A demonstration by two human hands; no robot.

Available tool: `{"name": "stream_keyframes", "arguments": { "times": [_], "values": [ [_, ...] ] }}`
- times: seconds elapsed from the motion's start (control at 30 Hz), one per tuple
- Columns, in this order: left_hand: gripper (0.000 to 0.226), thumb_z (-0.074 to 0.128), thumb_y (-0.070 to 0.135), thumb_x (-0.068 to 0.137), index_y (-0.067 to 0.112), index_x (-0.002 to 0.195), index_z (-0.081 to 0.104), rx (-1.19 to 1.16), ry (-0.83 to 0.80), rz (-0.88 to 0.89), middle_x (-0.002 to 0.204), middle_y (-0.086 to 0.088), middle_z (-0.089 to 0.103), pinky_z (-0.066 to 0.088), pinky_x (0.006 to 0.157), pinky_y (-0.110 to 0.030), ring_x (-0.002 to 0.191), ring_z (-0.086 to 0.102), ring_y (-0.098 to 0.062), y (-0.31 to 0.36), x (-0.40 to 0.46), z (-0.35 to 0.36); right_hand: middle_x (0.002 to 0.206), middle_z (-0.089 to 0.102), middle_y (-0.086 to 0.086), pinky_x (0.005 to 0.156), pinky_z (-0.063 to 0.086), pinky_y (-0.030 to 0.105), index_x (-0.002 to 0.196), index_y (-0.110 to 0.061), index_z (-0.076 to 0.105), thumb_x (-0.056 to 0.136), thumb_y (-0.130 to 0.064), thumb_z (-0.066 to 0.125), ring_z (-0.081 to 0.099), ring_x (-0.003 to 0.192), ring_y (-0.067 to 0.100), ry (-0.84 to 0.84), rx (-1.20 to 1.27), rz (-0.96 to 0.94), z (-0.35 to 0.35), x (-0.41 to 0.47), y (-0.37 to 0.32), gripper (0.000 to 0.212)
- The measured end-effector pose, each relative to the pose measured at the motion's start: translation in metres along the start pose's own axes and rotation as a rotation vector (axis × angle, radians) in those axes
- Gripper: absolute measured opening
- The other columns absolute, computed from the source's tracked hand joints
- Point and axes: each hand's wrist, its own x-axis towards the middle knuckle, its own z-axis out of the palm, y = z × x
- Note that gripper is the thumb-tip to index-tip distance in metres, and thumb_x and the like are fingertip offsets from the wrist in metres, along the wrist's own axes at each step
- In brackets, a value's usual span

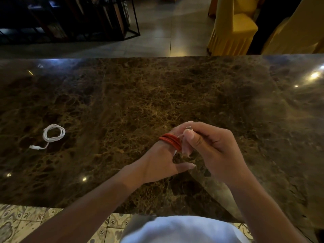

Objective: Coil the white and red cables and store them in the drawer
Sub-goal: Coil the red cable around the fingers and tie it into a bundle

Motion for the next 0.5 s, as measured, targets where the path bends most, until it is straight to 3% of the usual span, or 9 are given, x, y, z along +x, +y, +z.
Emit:
{"name": "stream_keyframes", "arguments": {
  "times": [0.07, 0.13, 0.27, 0.4, 0.5],
  "values": [
    [0.078, 0.085, 0.032, 0.087, 0.038, 0.148, 0.038, -0.058, -0.03, -0.05, 0.145, 0.025, 0.043, 0.041, 0.118, -0.03, 0.139, 0.042, 0.006, 0.005, 0.0, -0.006, 0.079, 0.071, -0.003, 0.066, 0.058, 0.045, 0.116, -0.009, 0.074, 0.105, -0.022, 0.056, 0.068, 0.071, 0.02, 0.065, -0.003, 0.023, -0.002, 0.001, -0.005, 0.025],
    [0.088, 0.087, 0.027, 0.085, 0.027, 0.157, 0.037, -0.207, -0.104, -0.127, 0.155, 0.017, 0.047, 0.038, 0.12, -0.024, 0.144, 0.043, 0.004, 0.007, -0.001, -0.009, 0.077, 0.073, -0.005, 0.066, 0.059, 0.039, 0.114, -0.015, 0.076, 0.104, -0.026, 0.057, 0.07, 0.071, 0.014, 0.147, -0.084, 0.062, -0.007, 0.006, -0.008, 0.024],
    [0.089, 0.081, 0.017, 0.087, 0.016, 0.161, 0.032, -0.573, -0.357, -0.244, 0.154, -0.004, 0.056, 0.04, 0.122, -0.046, 0.141, 0.056, -0.019, 0.006, -0.008, -0.008, 0.07, 0.073, -0.003, 0.067, 0.056, 0.024, 0.117, -0.019, 0.072, 0.103, -0.024, 0.063, 0.073, 0.066, 0.011, 0.111, -0.242, 0.129, -0.012, 0.014, -0.016, 0.018],
    [0.101, 0.085, 0.054, 0.078, 0.01, 0.157, 0.038, -0.943, -0.406, -0.241, 0.156, -0.005, 0.054, 0.042, 0.119, -0.044, 0.137, 0.058, -0.028, 0.006, -0.017, -0.003, 0.069, 0.076, 0.001, 0.064, 0.062, 0.038, 0.114, -0.026, 0.056, 0.093, -0.03, 0.076, 0.073, 0.059, 0.014, 0.143, -0.258, 0.275, -0.01, 0.019, -0.019, 0.029],
    [0.097, 0.07, 0.068, 0.085, 0.007, 0.156, 0.043, -1.159, -0.355, -0.226, 0.157, -0.013, 0.051, 0.038, 0.121, -0.041, 0.144, 0.051, -0.03, 0.003, -0.02, -0.004, 0.068, 0.074, 0.001, 0.061, 0.062, 0.047, 0.1, -0.024, 0.055, 0.094, -0.032, 0.073, 0.071, 0.059, 0.015, 0.152, -0.411, 0.17, -0.013, 0.016, -0.015, 0.021]
  ]
}}
